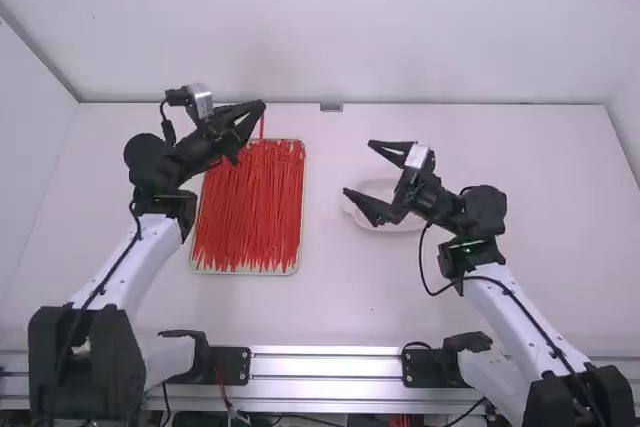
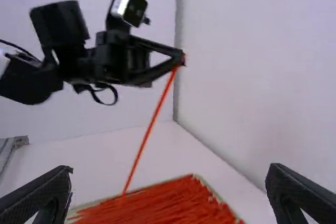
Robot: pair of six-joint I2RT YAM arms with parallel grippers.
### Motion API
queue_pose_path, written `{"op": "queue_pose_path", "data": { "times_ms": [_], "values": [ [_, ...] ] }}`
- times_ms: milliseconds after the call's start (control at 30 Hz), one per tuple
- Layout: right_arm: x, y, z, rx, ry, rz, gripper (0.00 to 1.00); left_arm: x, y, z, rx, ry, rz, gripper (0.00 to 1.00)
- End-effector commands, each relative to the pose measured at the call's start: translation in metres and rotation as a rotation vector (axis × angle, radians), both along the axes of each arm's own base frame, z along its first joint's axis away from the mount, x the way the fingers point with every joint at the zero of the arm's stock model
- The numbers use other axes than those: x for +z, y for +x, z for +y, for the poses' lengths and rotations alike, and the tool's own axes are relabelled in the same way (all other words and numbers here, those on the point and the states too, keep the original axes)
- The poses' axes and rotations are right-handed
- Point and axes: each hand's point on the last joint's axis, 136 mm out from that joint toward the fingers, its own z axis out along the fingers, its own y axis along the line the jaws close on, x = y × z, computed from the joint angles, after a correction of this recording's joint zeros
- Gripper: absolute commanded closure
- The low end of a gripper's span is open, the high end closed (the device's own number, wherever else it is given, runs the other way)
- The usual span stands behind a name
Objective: Fasten the cable tie
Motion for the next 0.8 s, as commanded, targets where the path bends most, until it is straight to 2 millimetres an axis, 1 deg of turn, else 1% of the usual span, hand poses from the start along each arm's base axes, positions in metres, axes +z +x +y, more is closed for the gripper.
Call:
{"op": "queue_pose_path", "data": {
  "times_ms": [0,33,133,167,233,333,367,467,533,600,633,767],
  "values": [
    [0.021,0.006,0.002,-0.048,0.043,-0.038,0.02,0.013,-0.011,-0.018,-0.13,-0.055,0.033,0.98],
    [0.021,0.006,0.002,-0.048,0.043,-0.038,0.02,0.013,-0.011,-0.018,-0.13,-0.055,0.033,0.98],
    [0.031,0.007,0.008,-0.085,0.091,-0.051,0.01,0.026,-0.019,-0.033,-0.199,-0.09,-0.015,0.98],
    [0.033,0.007,0.009,-0.088,0.1,-0.046,0.01,0.027,-0.02,-0.035,-0.206,-0.092,-0.018,0.98],
    [0.039,0.009,0.01,-0.118,0.147,-0.022,0.02,0.034,-0.026,-0.047,-0.25,-0.1,-0.039,0.98],
    [0.041,0.009,0.013,-0.128,0.161,-0.021,0.02,0.04,-0.033,-0.058,-0.288,-0.111,-0.041,0.98],
    [0.042,0.006,0.016,-0.114,0.163,-0.026,0.02,0.044,-0.037,-0.064,-0.31,-0.113,-0.046,0.98],
    [0.042,0.002,0.02,-0.098,0.161,-0.023,0.02,0.05,-0.045,-0.077,-0.349,-0.115,-0.061,0.98],
    [0.039,0.003,0.022,-0.096,0.158,-0.014,0.01,0.056,-0.052,-0.086,-0.381,-0.116,-0.075,0.98],
    [0.035,0.006,0.023,-0.094,0.156,-0.005,0.03,0.06,-0.057,-0.092,-0.398,-0.117,-0.085,0.98],
    [0.034,0.008,0.024,-0.09,0.167,0.016,0.01,0.062,-0.059,-0.094,-0.408,-0.118,-0.09,0.98],
    [0.029,0.013,0.027,-0.072,0.189,0.049,0.02,0.065,-0.061,-0.098,-0.424,-0.135,-0.073,0.98]
  ]
}}
